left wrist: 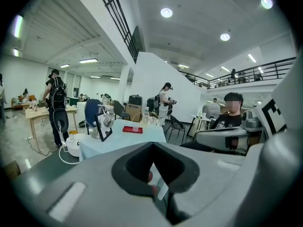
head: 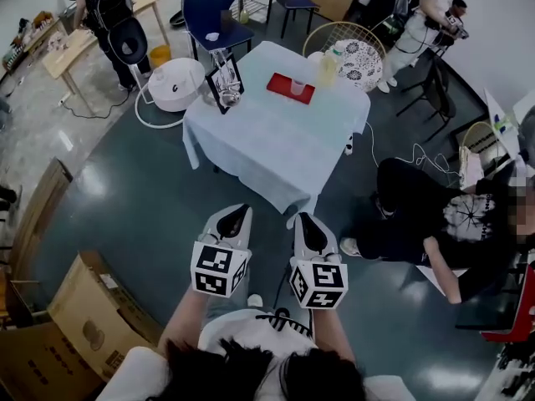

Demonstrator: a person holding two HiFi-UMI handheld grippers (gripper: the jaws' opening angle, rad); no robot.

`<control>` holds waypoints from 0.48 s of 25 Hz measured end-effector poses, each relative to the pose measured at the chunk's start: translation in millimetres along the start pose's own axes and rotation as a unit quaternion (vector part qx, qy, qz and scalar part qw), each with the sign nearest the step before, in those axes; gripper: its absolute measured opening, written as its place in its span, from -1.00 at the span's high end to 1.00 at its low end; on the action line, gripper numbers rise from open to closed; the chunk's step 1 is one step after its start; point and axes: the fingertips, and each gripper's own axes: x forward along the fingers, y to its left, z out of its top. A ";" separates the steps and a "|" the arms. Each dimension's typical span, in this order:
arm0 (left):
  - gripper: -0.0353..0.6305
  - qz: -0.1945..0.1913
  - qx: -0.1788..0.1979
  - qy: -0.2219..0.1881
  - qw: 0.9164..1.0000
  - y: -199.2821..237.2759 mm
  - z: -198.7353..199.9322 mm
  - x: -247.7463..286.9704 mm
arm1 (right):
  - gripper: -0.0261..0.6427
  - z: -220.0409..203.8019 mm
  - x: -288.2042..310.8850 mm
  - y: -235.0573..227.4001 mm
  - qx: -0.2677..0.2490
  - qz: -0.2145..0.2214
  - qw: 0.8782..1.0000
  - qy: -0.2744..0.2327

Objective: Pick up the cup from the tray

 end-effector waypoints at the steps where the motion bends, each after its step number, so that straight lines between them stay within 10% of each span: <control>1: 0.89 0.000 -0.003 -0.001 1.000 6.9 4.6 7.9 | 0.80 2.8 9.4 -0.8 -0.004 0.003 1.000 0.003; 12: 0.89 -0.020 -0.012 0.002 1.000 64.3 54.6 76.3 | 0.76 39.0 95.2 -22.0 -0.005 -0.014 0.999 0.031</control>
